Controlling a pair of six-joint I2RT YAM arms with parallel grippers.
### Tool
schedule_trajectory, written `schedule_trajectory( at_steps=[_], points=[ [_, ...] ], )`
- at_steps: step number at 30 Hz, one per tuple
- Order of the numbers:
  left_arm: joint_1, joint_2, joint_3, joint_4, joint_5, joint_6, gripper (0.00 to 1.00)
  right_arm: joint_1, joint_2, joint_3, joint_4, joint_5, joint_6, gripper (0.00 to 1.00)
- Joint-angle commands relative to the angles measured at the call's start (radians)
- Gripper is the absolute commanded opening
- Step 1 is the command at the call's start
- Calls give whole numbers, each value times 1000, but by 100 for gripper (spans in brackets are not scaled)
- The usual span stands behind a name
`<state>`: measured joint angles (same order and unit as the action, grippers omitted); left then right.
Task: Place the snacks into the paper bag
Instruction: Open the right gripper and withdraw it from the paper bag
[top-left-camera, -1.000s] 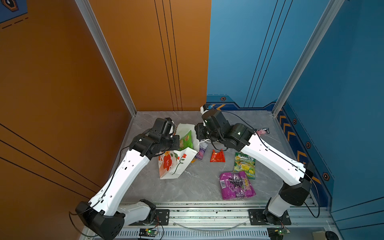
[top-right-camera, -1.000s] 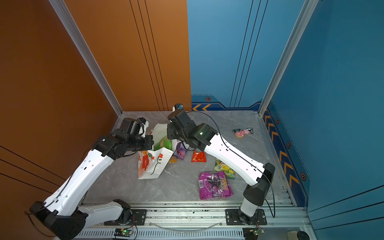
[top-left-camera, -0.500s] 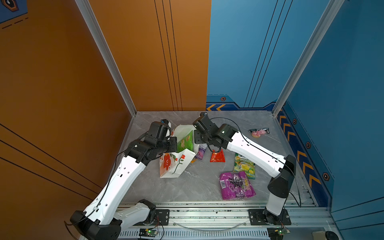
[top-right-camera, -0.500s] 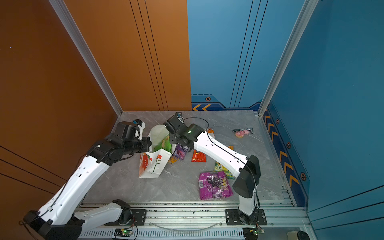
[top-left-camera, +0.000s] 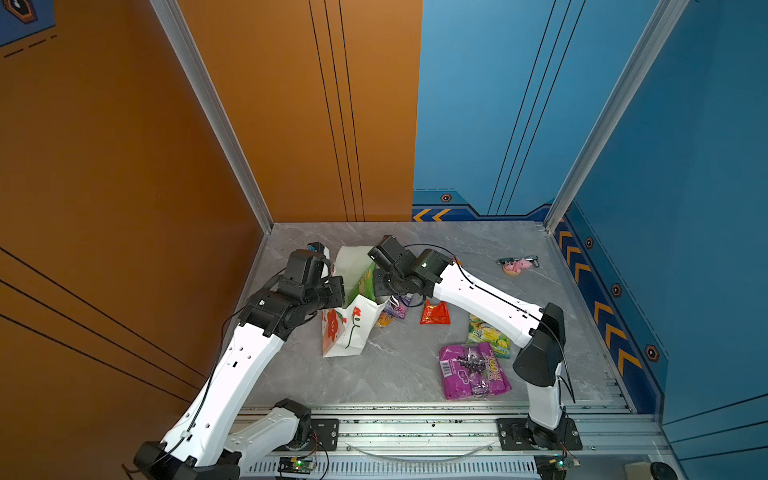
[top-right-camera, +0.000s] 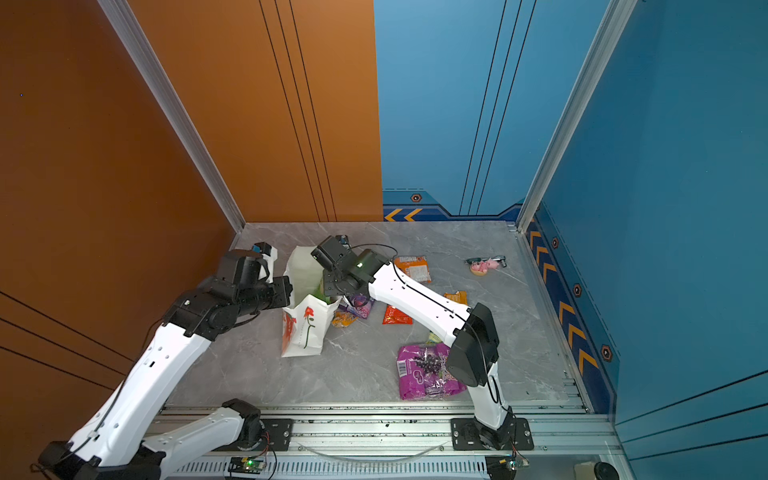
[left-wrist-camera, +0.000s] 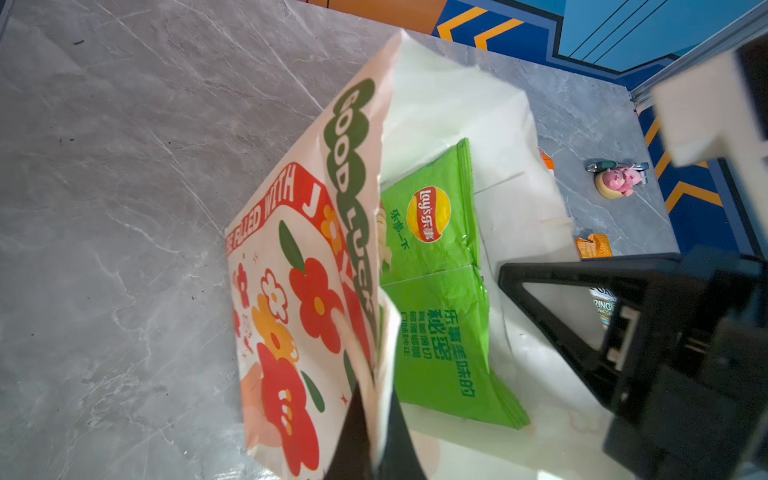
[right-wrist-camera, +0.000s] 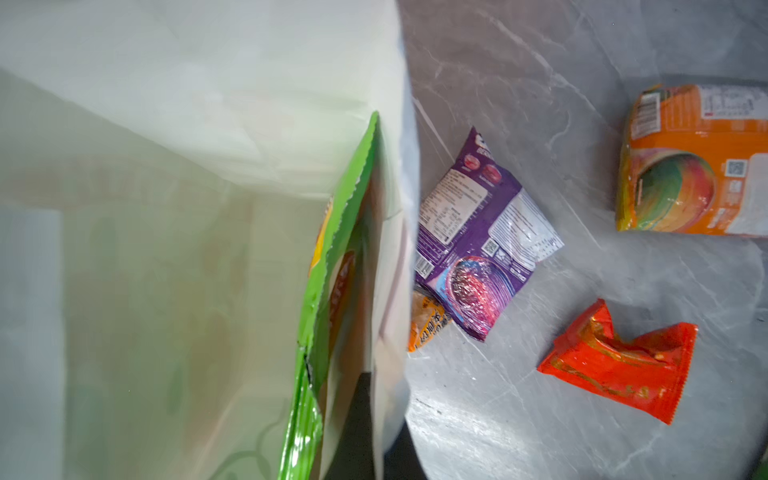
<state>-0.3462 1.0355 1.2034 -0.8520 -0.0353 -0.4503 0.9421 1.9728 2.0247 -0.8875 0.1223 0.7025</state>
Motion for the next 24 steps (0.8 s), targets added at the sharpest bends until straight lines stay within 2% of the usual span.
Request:
schedule_trajectory(
  at_steps=[1,4,7,10,16,17,20,24],
  points=[
    [61,-32,-36,-25,-63,-25,0,1,28,114,3,-30,-41,0],
    [192,-39,-65,-30,54,-64,0,6,91,255,-59,-58,-65,0],
    [266,-41,-78,-20,158,-68,0,3,165,359,-100,-90,-75,0],
    [269,-56,-77,7,191,-50,0,6,191,372,-101,-94,-75,0],
    [270,-78,-69,33,189,-5,0,17,210,372,-105,-71,-77,0],
    [269,-75,-71,40,201,0,0,17,209,371,-106,-68,-76,2],
    [270,-44,-61,41,273,8,0,15,197,366,-110,-52,-84,17],
    [269,-44,-63,41,255,24,0,15,170,356,-110,-34,-94,33]
  ],
)
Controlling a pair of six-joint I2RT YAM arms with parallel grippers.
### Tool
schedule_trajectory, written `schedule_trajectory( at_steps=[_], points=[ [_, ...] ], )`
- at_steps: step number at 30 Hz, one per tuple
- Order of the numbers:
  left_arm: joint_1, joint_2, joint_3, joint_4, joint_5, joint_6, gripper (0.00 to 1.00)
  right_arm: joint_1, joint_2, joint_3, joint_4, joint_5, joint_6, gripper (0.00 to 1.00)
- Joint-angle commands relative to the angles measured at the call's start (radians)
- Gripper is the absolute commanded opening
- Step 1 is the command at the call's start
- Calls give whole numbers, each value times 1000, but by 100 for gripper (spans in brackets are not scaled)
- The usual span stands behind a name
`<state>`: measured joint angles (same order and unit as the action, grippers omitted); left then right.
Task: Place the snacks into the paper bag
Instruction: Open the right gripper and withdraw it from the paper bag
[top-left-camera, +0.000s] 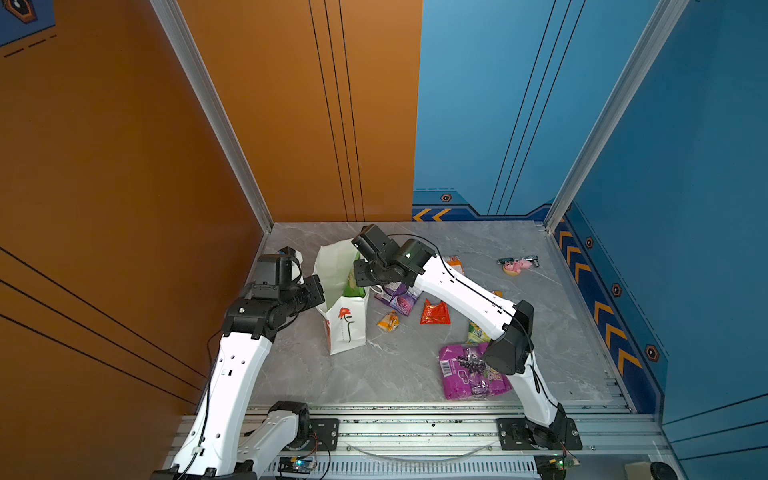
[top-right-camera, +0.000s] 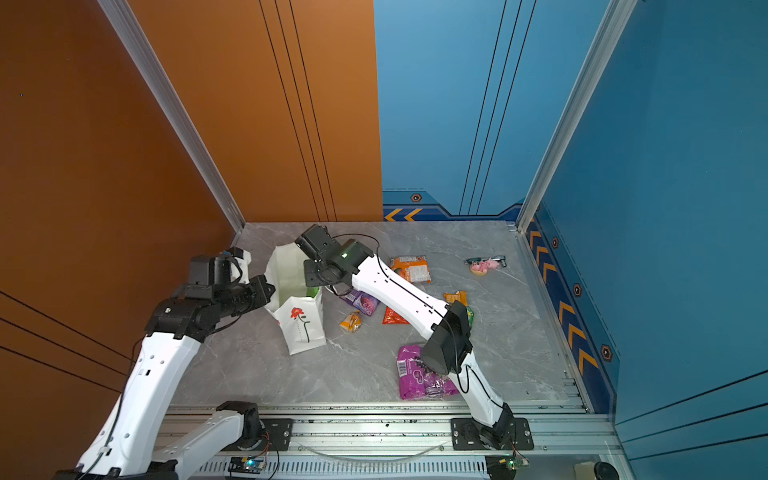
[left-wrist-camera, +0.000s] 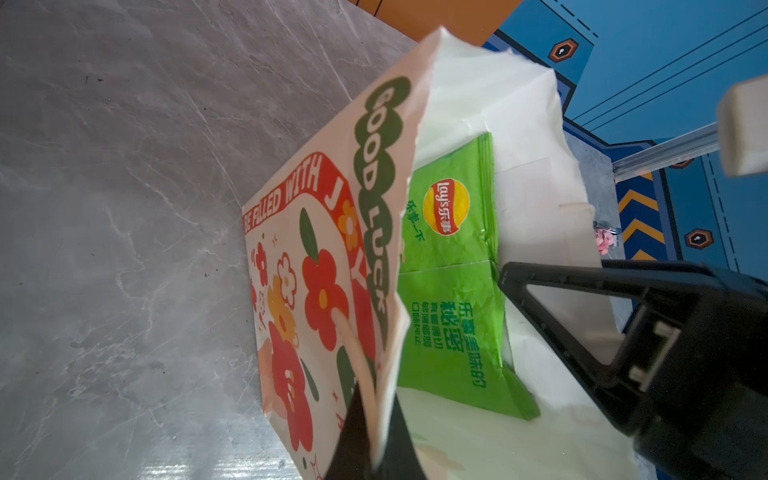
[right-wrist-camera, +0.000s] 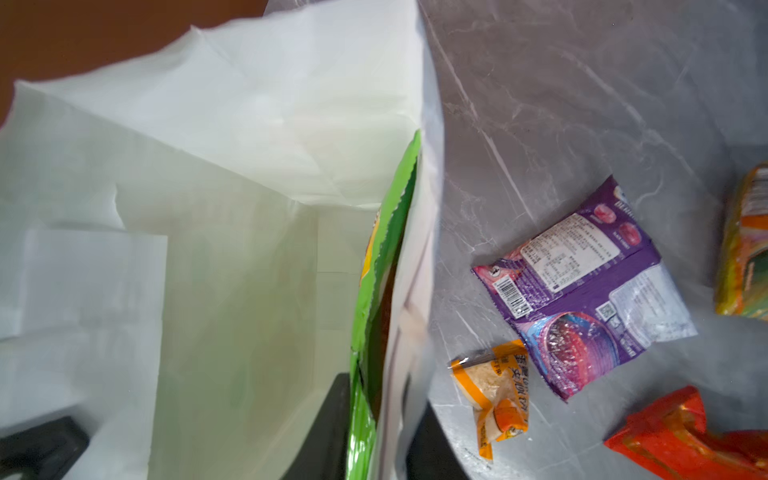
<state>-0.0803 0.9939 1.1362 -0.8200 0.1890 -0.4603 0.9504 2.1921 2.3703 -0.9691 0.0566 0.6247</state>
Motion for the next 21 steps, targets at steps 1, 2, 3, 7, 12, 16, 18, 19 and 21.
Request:
schedule_trajectory(
  at_steps=[1,2,3,7,12,16,18,19,21],
  points=[
    [5,-3,6,9,25,42,0,6,-56,8,-29,33,-20,36],
    [5,-2,7,9,23,48,0,6,-62,7,-29,36,-22,41],
    [6,1,9,9,24,54,0,7,-69,4,-28,38,-24,45],
    [5,10,13,10,35,71,0,8,-101,3,-32,6,-51,59],
    [7,16,31,-20,29,120,0,29,-238,-46,-70,20,-115,78],
    [8,-2,20,-19,18,128,0,22,-385,-208,-51,109,-126,84],
    [9,-9,17,-12,5,135,0,23,-465,-301,-43,160,-130,86],
    [8,-10,13,-7,0,137,0,22,-507,-348,-33,183,-131,86],
    [9,-18,6,7,-14,143,0,17,-611,-479,-6,235,-118,87]
  ],
)
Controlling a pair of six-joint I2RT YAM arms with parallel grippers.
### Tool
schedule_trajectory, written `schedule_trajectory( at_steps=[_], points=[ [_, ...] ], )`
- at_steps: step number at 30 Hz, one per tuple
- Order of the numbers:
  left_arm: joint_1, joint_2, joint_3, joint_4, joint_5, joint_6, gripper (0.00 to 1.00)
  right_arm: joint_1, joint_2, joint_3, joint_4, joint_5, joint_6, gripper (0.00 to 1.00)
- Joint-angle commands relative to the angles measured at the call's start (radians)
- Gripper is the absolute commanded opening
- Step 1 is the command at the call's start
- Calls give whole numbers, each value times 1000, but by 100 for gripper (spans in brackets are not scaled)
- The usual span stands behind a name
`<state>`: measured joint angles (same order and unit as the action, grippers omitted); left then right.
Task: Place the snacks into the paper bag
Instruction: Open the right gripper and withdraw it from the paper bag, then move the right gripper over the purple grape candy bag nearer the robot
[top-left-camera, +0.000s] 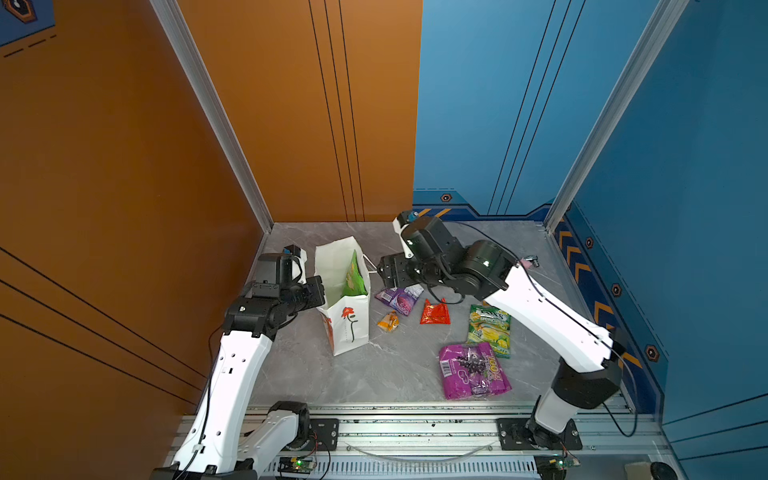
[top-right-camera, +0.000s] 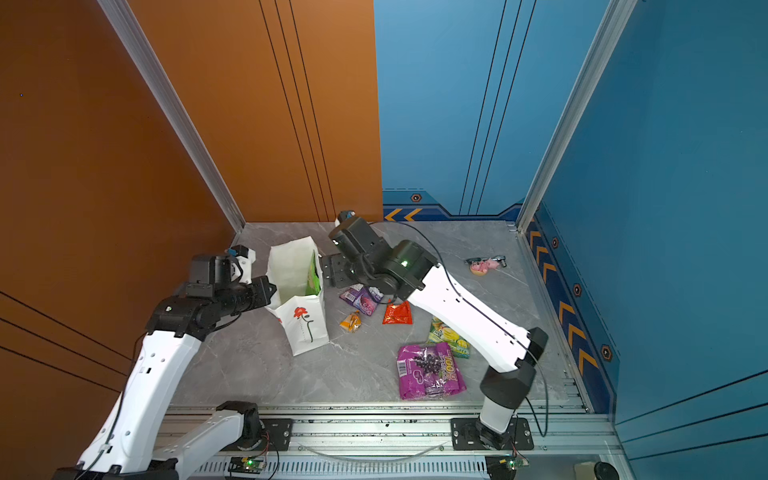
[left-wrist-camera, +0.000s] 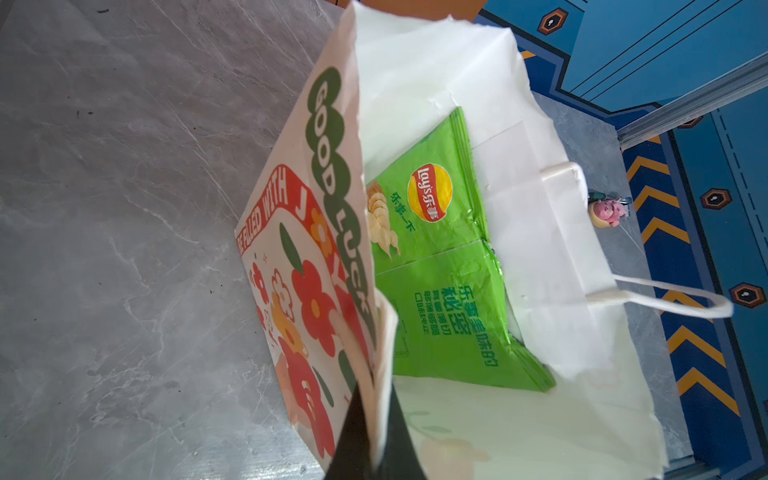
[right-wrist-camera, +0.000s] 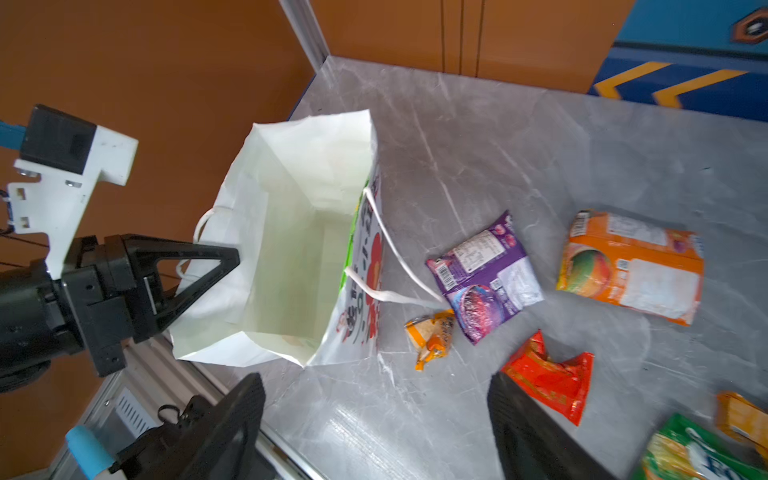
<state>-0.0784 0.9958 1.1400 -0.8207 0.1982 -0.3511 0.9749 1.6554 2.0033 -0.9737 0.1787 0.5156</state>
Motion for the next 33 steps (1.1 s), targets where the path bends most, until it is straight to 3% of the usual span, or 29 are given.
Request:
schedule_trajectory(
  at_steps=[1,6,14,15,17,25,33],
  points=[
    [6,-22,-1,15,-26,38,0,-12,-120,-164,10,129,1,87],
    [11,-30,-23,50,-3,40,0,-101,-375,-510,39,160,128,87],
    [21,-79,-80,89,8,46,0,-310,-695,-988,48,49,371,91],
    [21,-85,-86,90,8,47,0,-324,-724,-1031,48,35,392,97],
    [22,-96,-96,97,12,47,0,-344,-773,-1109,48,13,431,99],
    [24,-119,-103,107,-5,45,0,-347,-851,-1330,79,-86,545,100],
    [26,-127,-103,114,-12,41,0,-283,-891,-1477,203,-124,686,100]
  ],
)
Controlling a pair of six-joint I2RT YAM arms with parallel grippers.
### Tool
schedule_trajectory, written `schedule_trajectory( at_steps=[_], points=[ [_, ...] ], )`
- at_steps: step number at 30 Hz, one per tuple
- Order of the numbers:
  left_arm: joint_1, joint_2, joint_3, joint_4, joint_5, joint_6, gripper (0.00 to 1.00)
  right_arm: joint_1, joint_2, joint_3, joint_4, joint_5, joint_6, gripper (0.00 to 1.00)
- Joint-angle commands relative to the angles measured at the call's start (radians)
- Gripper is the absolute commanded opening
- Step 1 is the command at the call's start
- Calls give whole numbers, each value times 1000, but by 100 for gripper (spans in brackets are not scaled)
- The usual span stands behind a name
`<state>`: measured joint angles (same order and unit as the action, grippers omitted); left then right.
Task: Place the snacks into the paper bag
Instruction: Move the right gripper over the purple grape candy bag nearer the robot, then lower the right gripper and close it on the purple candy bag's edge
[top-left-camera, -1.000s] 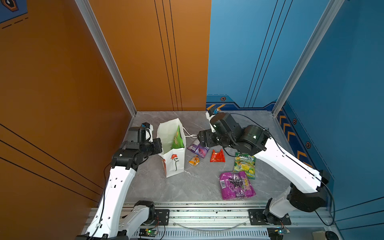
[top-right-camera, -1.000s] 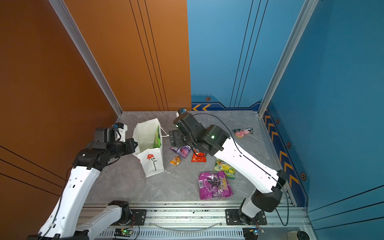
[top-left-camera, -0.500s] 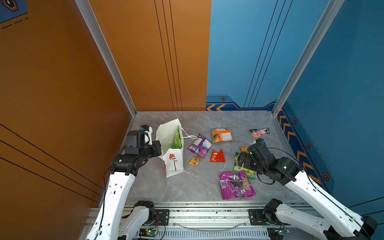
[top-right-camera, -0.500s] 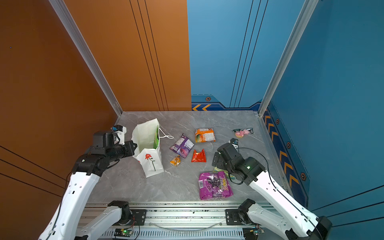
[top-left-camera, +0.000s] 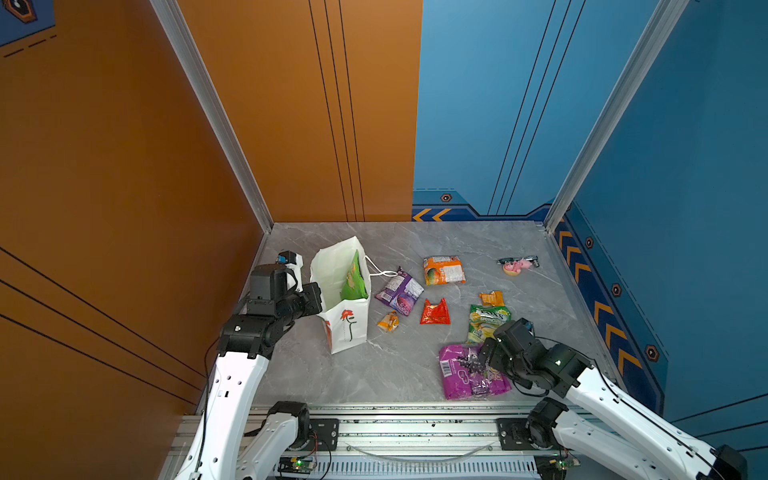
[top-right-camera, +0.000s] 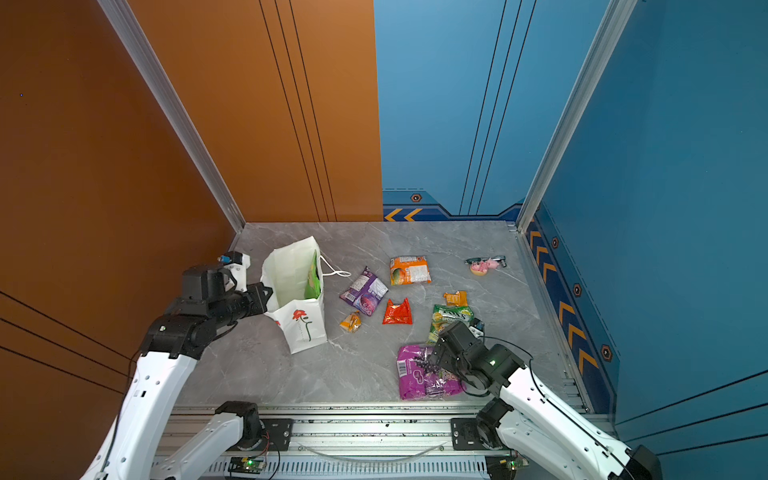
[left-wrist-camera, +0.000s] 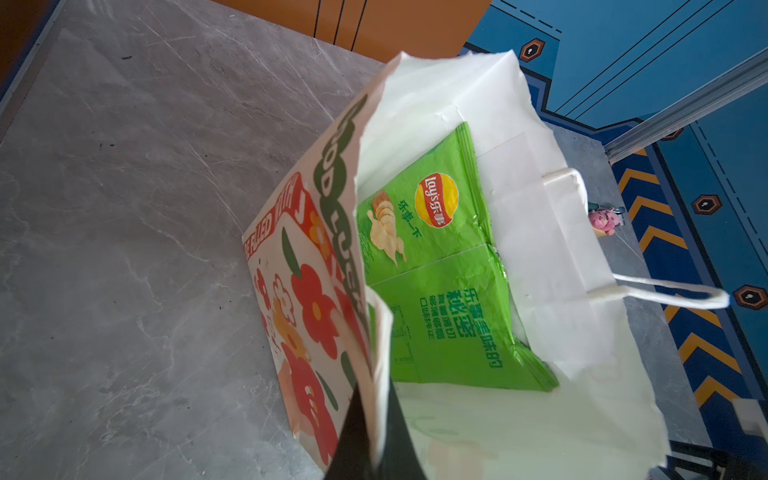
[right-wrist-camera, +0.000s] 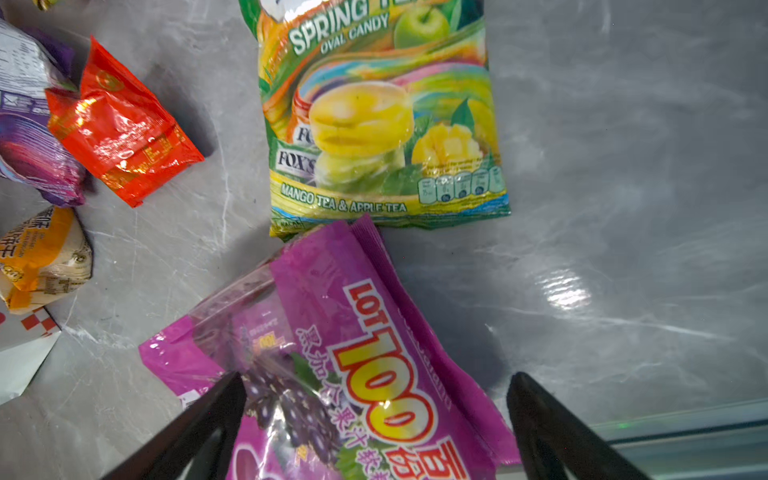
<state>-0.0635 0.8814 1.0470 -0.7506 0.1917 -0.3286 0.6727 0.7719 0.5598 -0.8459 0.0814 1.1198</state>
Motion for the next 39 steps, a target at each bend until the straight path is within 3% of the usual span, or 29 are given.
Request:
schedule_trajectory(
  at_steps=[1,12,19,22,26,29,32,36,39],
  points=[
    [12,-12,-10,43,-5,18,0,21,0,-39,91,-25,93,100],
    [13,-15,-41,45,-2,16,0,196,155,-20,304,10,189,100],
    [12,-18,-44,46,-7,17,0,273,262,69,308,31,179,100],
    [13,-21,-46,45,-6,19,0,273,264,105,249,48,118,98],
    [13,-21,-46,45,0,21,0,199,257,192,54,56,-89,97],
    [13,-23,-45,45,0,20,0,137,223,199,2,36,-202,97],
    [13,-27,-48,45,-9,20,0,68,177,154,38,-34,-254,94],
    [13,-28,-48,45,-11,20,0,-33,118,62,173,-224,-266,90],
    [12,-24,-49,45,-10,20,0,-65,79,15,221,-275,-262,88]
  ],
)
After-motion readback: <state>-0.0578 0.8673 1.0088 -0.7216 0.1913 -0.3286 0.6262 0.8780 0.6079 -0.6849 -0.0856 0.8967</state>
